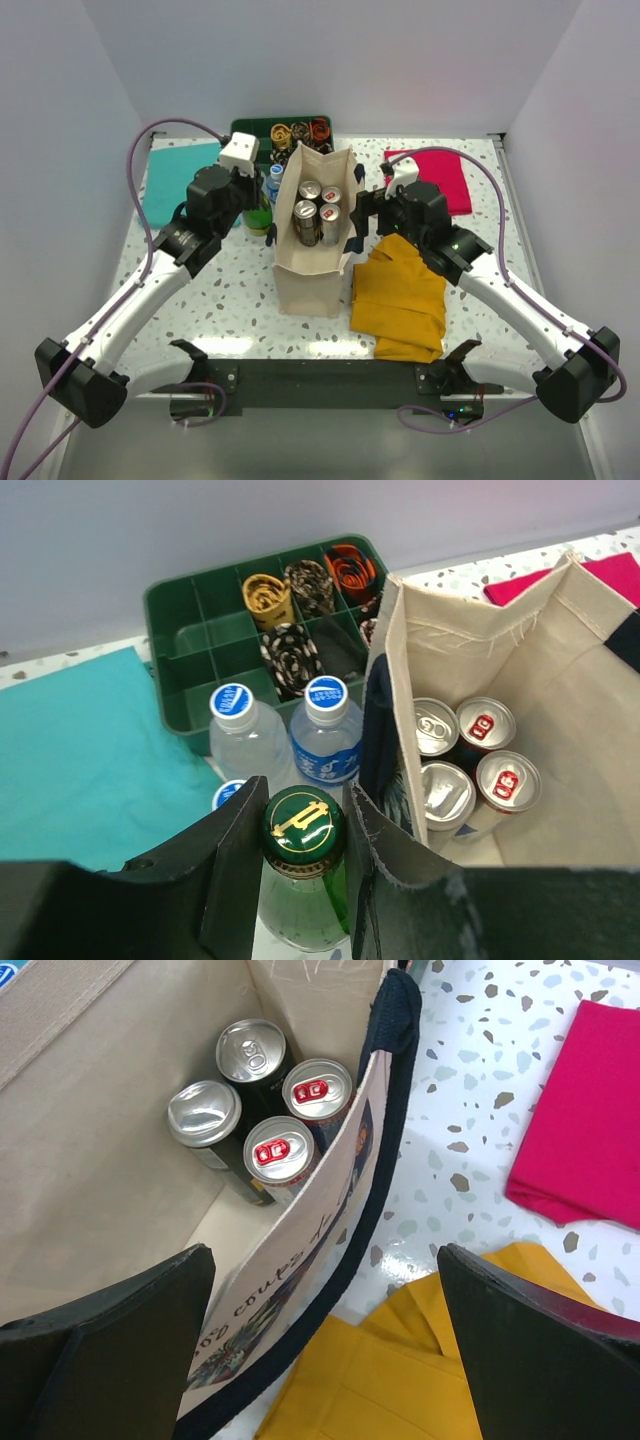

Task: Take the beverage out of the canvas bag
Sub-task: Place the drink at the center of the board.

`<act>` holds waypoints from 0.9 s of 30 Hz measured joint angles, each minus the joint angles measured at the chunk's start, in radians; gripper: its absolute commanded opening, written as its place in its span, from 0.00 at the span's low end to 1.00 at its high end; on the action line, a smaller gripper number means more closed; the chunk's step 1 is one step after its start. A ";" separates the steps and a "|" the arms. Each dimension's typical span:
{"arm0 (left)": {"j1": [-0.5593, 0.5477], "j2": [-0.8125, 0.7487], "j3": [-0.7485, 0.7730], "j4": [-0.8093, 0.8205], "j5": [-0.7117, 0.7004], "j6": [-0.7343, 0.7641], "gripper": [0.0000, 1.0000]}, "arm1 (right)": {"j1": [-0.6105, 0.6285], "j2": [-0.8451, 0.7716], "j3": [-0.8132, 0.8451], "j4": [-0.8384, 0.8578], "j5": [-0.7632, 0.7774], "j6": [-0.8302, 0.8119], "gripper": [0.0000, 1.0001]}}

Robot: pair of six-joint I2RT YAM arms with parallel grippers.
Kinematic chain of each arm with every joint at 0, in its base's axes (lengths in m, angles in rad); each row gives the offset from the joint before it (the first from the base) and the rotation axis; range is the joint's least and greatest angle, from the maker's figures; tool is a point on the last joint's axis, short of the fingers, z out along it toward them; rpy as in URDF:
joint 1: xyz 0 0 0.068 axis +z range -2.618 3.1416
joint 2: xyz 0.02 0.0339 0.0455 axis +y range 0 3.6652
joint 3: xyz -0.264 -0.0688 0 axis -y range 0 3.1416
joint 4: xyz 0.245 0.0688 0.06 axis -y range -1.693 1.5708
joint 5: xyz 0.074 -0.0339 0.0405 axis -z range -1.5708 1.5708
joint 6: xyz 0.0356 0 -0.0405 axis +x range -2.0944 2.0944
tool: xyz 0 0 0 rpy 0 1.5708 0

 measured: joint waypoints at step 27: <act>0.005 0.127 -0.125 0.216 0.108 -0.039 0.00 | 0.000 0.034 0.000 0.004 0.031 -0.006 0.98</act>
